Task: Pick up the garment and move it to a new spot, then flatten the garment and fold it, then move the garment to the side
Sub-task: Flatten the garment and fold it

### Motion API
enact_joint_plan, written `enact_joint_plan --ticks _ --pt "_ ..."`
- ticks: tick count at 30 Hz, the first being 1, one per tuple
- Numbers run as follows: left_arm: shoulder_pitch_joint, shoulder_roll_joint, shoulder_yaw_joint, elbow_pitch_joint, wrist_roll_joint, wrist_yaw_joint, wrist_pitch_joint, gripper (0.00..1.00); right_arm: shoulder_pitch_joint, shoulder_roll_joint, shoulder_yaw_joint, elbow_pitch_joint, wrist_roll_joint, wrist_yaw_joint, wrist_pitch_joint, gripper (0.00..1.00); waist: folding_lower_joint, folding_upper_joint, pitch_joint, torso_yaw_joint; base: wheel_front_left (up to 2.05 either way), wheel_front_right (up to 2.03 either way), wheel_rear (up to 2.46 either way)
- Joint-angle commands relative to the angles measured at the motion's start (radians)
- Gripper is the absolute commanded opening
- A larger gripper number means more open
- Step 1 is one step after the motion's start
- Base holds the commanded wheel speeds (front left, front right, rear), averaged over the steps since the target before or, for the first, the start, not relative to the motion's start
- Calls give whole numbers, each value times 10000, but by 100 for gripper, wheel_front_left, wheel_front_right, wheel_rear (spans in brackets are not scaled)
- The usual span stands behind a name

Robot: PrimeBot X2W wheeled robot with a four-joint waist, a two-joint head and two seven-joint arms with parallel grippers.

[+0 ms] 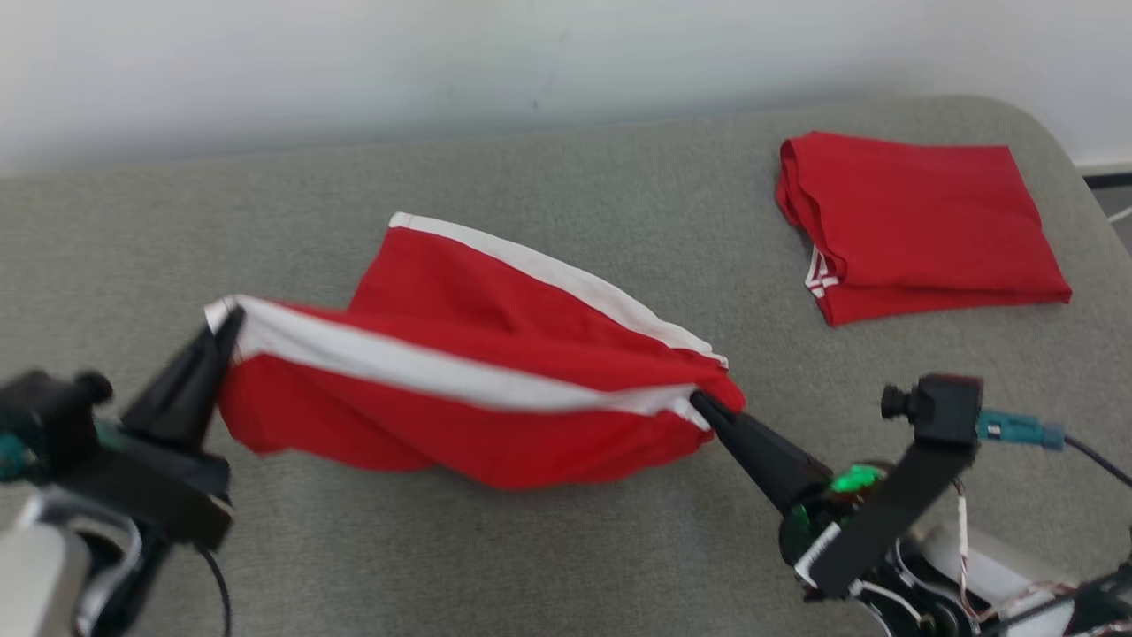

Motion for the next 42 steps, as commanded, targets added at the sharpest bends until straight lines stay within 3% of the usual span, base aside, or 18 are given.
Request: enact_joint_plan --ticks 1,5,24,29,37,38,39,40,42 --pt "-553 301 -153 215 -185 2 244 0 -386 236 -65 135 -105 2 43 0 -1 -1 779 -696 0 0 0" --pt "-1795 999 -463 661 -513 4 603 0 -1031 812 -160 620 -181 2 59 0 -1 -1 1418 -1278 0 0 0" --pt "-5581 2576 -3314 3565 -1552 1 1161 0 -2553 3041 2 2671 -152 1 -280 0 -1 -1 2947 -2795 0 0 0" --pt "-6298 2734 -4011 4181 -1786 0 1073 0 -2941 3368 -2 3343 -201 1 -339 0 -1 -1 3200 -2922 0 0 0" --pt "-6902 2534 -5002 5067 -2054 0 588 0 -3209 3629 180 3848 -236 1 -390 0 -1 -1 3229 -2804 0 0 0" --pt "-6943 2545 -5117 5159 -2009 0 476 34 -3217 3615 216 3884 -223 1 -387 31 -1 -1 3191 -2781 0 0 0" --pt "-6969 2541 -5214 5290 -1959 0 363 98 -3223 3597 240 3926 -211 1 -391 63 -1 -1 3135 -2755 0 0 0" --pt "-6962 2495 -5312 5379 -1980 0 279 100 -3208 3568 261 3952 -156 1 -374 100 -1 -1 3087 -2729 0 0 0" --pt "-6896 2405 -5477 5506 -2106 0 69 100 -3199 3501 330 3991 -146 1 -348 100 -1 -1 2950 -2683 0 0 0"
